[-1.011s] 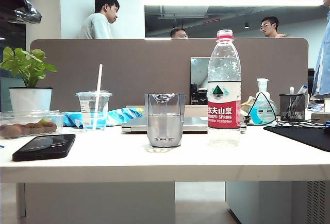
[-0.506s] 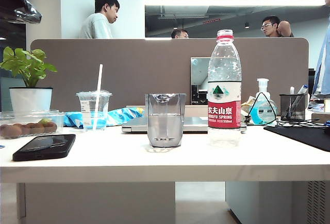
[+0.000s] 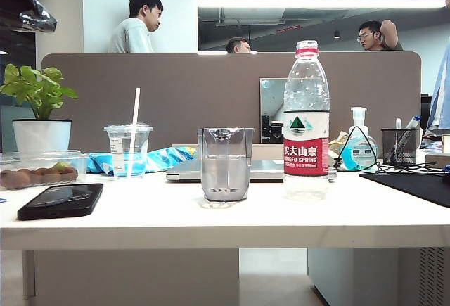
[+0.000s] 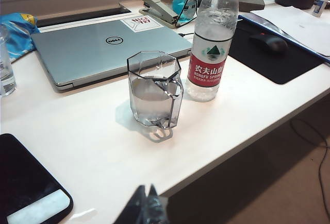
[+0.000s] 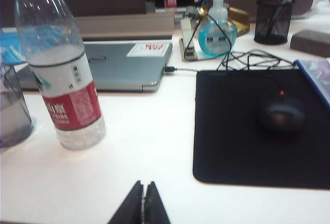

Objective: Pick up the mineral water bottle on the table and pour water into the mug until it's half full.

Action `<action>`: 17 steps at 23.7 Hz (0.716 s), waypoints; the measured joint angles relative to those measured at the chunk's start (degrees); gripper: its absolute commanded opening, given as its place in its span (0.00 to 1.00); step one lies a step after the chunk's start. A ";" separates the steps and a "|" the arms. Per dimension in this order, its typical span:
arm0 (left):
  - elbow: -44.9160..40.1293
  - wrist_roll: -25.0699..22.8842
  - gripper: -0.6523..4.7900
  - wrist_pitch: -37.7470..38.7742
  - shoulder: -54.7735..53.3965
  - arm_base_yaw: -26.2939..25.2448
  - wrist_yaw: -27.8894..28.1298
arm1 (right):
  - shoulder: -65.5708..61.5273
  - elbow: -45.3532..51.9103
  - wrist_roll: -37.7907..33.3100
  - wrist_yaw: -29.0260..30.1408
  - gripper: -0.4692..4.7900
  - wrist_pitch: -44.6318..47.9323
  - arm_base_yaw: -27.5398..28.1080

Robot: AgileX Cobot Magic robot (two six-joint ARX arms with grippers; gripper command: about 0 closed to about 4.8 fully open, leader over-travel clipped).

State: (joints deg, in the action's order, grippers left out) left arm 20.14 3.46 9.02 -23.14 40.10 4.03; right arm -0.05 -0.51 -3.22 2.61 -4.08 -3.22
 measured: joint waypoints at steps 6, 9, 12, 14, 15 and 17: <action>0.00 0.00 0.11 -0.02 0.00 0.00 0.00 | 0.00 0.00 0.00 0.00 0.14 0.11 -0.07; 0.00 0.00 0.11 -0.02 0.00 0.00 0.00 | 0.00 0.00 0.00 0.00 0.14 0.11 -0.07; 0.00 0.00 0.11 0.02 0.31 -0.02 0.00 | 0.00 0.00 0.00 0.00 0.14 0.11 -0.07; -0.02 -1.27 0.11 1.55 2.27 -6.05 -1.60 | 0.00 0.00 0.00 0.00 0.14 0.09 -0.07; -0.15 -1.20 0.11 1.68 2.89 -9.16 -2.47 | 0.00 0.00 0.00 0.00 0.14 0.09 -0.07; -2.75 -0.92 0.11 0.33 4.11 -17.75 -5.11 | 0.00 0.00 0.00 0.00 0.14 0.11 -0.07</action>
State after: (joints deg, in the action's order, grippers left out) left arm 17.39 2.55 9.34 -19.03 22.35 -1.08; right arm -0.05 -0.51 -3.22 2.61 -3.97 -3.29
